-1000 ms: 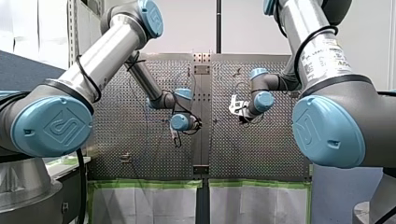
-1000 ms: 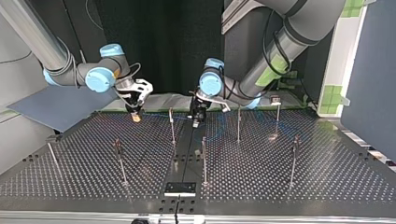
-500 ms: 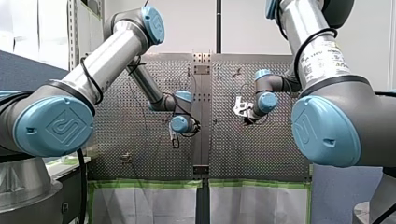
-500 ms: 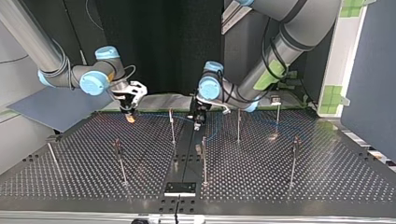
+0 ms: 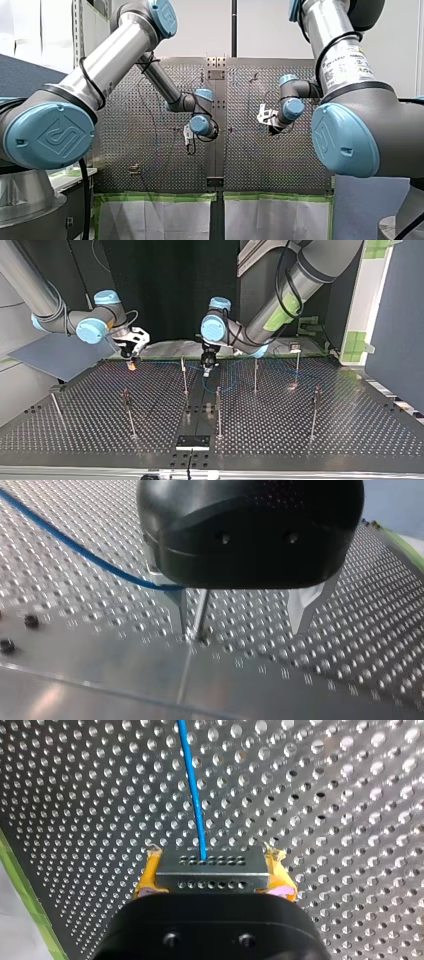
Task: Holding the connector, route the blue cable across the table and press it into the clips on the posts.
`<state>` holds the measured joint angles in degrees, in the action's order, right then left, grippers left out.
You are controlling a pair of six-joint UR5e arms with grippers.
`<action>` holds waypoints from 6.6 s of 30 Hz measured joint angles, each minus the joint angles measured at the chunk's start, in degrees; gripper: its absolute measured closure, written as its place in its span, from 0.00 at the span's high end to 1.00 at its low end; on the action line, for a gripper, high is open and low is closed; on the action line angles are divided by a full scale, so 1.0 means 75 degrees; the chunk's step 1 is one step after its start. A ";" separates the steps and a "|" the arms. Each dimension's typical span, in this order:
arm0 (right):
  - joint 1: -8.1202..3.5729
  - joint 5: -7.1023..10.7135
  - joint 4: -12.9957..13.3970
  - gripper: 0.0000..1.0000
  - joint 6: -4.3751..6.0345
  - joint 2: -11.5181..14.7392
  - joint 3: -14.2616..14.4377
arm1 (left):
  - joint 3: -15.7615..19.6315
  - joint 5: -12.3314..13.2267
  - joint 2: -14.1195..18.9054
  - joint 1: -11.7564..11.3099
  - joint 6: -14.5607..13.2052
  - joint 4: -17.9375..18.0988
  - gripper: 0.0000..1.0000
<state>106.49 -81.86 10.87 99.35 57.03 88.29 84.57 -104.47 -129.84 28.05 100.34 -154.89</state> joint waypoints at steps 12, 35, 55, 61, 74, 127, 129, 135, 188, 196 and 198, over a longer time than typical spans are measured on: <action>-0.0226 0.0358 -0.0080 0.00 -0.0002 -0.0002 0.0001 | 0.0138 -0.0851 0.0076 0.0848 0.0846 -0.0766 1.00; -0.0364 0.0507 -0.0146 0.00 0.0000 -0.0002 0.0008 | -0.0255 -0.2333 0.0054 0.2330 0.1020 -0.0038 1.00; -0.0425 0.0658 -0.0146 0.00 -0.0001 0.0000 0.0006 | -0.1376 -0.2823 -0.0848 0.2888 0.0985 -0.0117 1.00; -0.0430 0.0699 -0.0146 0.00 0.0000 0.0001 0.0004 | -0.1799 -0.2697 -0.1110 0.2817 0.0830 -0.0038 1.00; -0.0424 0.0796 -0.0146 0.00 -0.0002 -0.0001 0.0009 | -0.1945 -0.2474 -0.1225 0.2550 0.0752 0.0022 1.00; -0.0343 0.0977 -0.0264 0.00 -0.0056 0.0281 -0.0132 | -0.3198 -0.2788 -0.1826 0.2215 0.0486 -0.0622 0.00; -0.0330 0.1008 -0.0270 0.00 -0.0040 0.0371 -0.0179 | -0.3197 -0.2936 -0.1730 0.2243 0.0535 -0.0715 0.00; -0.0358 0.1210 -0.0285 0.00 -0.0062 0.0647 -0.0317 | -0.3196 -0.3152 -0.1323 0.2351 0.0572 -0.0804 0.00; -0.0403 0.1706 -0.0166 0.00 0.0214 0.2645 -0.0393 | -0.3519 -0.2875 0.0006 0.2312 -0.0549 0.0283 0.00; -0.0425 0.1817 -0.0057 0.00 0.0280 0.2603 -0.0397 | -0.3614 -0.2352 0.0000 0.2043 -0.0554 0.0186 0.00; -0.0432 0.1826 -0.0038 0.00 0.0305 0.2594 -0.0397 | -0.3614 -0.2228 -0.0001 0.1940 -0.0513 0.0101 0.00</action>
<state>103.24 -68.16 10.58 101.63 76.48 85.31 57.46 -121.18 -129.85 42.60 96.49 -154.13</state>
